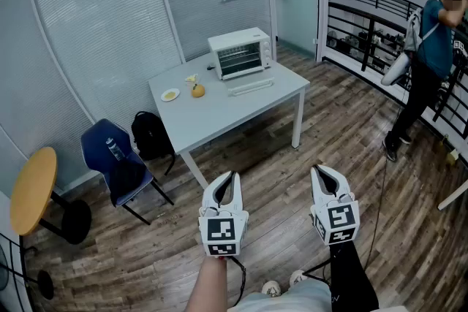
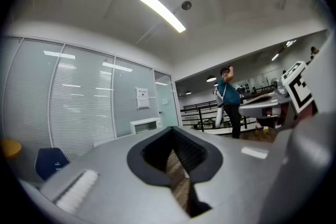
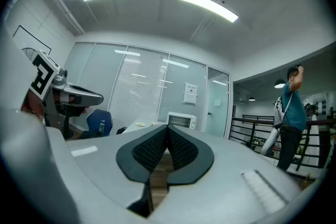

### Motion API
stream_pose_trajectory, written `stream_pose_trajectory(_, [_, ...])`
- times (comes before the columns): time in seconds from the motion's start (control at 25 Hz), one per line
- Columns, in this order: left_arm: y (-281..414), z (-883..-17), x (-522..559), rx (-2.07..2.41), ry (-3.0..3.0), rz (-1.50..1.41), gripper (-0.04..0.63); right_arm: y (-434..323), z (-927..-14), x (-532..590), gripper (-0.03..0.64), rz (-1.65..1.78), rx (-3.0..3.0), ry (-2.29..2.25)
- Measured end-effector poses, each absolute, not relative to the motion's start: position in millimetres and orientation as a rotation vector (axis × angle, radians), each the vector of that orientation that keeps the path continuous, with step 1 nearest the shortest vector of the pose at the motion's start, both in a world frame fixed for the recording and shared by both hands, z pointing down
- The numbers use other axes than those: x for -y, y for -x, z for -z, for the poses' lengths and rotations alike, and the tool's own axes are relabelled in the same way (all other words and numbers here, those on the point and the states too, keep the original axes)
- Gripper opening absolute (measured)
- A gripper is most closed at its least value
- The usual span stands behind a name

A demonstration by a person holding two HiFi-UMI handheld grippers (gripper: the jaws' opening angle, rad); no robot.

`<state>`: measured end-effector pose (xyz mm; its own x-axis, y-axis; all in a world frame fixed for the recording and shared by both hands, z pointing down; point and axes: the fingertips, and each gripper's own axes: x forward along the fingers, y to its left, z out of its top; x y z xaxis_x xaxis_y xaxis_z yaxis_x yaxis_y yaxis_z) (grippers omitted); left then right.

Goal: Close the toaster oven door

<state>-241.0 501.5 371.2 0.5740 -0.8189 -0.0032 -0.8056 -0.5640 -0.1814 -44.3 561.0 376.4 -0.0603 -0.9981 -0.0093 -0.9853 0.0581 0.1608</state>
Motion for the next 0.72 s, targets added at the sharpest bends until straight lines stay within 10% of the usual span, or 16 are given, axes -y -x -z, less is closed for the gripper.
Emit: stream_pose_trajectory(0.72, [249.3, -369.8, -482.1, -1.405, 2.662, 0.019, 0.057, 50.0, -377.0, -539.1, 0.02, 0.21, 2.236, -2.068])
